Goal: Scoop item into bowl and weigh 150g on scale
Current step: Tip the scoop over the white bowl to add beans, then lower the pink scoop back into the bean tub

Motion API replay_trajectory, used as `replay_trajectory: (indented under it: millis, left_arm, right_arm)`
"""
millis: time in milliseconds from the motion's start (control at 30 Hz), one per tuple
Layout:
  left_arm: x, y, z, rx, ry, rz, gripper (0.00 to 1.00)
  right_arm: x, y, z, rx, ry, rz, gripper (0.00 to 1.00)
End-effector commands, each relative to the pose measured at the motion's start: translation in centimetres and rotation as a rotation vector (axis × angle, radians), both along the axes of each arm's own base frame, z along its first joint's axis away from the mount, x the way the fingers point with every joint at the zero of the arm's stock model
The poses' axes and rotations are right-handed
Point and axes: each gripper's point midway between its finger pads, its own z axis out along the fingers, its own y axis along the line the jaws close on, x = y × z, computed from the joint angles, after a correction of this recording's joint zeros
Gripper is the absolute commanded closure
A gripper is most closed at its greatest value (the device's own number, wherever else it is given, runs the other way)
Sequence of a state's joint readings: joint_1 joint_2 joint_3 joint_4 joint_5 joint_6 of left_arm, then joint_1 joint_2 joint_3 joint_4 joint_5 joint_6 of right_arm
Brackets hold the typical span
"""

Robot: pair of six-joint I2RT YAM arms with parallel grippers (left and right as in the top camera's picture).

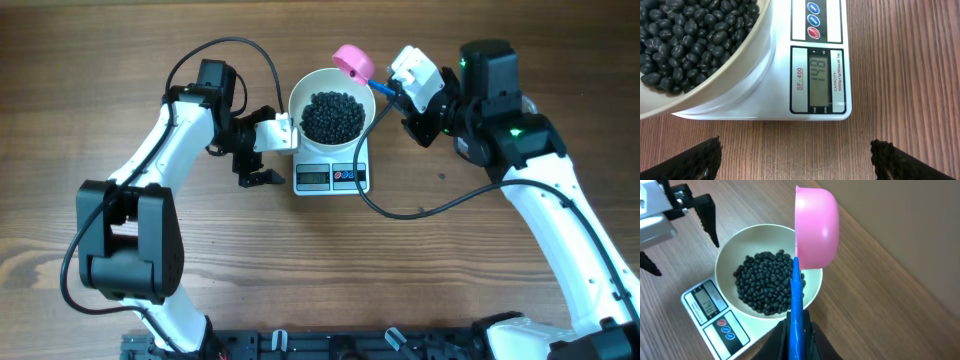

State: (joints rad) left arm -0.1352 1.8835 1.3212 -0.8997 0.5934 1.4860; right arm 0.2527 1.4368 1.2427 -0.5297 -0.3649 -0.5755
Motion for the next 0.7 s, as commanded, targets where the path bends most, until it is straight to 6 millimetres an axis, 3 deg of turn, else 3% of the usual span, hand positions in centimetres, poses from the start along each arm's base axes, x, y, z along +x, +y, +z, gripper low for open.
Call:
replay_trajectory:
  millis: [0, 433, 533, 667]
  left_arm:
    - [-0.4, -0.1, -0.4, -0.016, 0.025, 0.003, 0.0]
    - [-0.4, -0.1, -0.4, -0.016, 0.025, 0.003, 0.0]
    - [-0.4, -0.1, -0.4, -0.016, 0.025, 0.003, 0.0]
    - [-0.4, -0.1, -0.4, -0.016, 0.025, 0.003, 0.0]
  right_arm:
    - [0.0, 0.5, 2.0, 0.015, -0.057, 0.036, 0.96]
    - [-0.3, 0.8, 2.1, 0.076, -0.013, 0.014, 0.96]
    - [0.5, -1.0, 2.1, 0.185, 0.082, -0.143, 0.96]
    - [1.2, -5.9, 2.0, 0.431, 0.282, -0.402, 0.96]
